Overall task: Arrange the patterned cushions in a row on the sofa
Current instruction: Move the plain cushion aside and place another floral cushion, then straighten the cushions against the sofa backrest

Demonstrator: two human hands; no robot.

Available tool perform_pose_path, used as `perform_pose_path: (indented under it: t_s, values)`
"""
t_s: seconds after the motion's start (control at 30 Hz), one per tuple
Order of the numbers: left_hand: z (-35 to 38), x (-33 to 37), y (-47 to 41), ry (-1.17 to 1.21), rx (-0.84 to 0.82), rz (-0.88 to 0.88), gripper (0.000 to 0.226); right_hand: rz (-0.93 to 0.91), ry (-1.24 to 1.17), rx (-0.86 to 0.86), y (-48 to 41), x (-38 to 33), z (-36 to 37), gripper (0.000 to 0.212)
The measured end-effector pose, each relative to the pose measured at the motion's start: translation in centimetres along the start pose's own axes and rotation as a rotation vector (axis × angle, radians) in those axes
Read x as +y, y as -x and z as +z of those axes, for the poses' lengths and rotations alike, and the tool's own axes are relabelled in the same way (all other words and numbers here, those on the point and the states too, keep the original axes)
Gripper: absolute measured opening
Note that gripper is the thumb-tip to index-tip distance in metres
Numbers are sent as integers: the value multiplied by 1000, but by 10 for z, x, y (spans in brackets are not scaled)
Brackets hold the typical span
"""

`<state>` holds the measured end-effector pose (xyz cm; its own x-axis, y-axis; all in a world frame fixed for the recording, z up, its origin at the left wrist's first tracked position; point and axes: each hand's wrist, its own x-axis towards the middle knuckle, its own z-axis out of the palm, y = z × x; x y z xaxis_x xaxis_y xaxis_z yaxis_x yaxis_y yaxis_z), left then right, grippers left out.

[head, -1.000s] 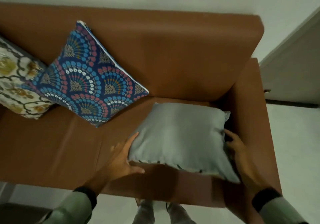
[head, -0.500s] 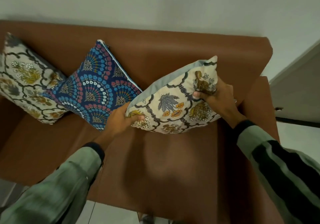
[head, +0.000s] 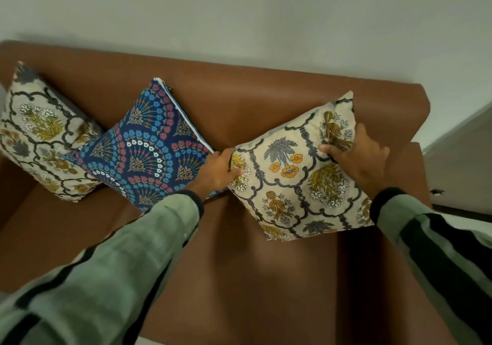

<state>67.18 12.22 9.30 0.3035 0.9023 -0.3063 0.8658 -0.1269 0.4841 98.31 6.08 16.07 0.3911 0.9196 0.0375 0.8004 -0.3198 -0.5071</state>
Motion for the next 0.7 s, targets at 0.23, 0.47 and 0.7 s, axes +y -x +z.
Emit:
perform_pose_path:
  t_s: [0.23, 0.47, 0.7]
  values:
    - [-40, -27, -5, -432, 51, 297, 111, -505, 225, 360, 21, -27, 11, 65]
    - [-52, -62, -3, -1084, -156, 243, 115, -574, 569, -60, 27, -30, 55, 76]
    - [-68, -98, 42, -958, -28, 423, 74, -578, 565, -44, 22, -34, 68, 74]
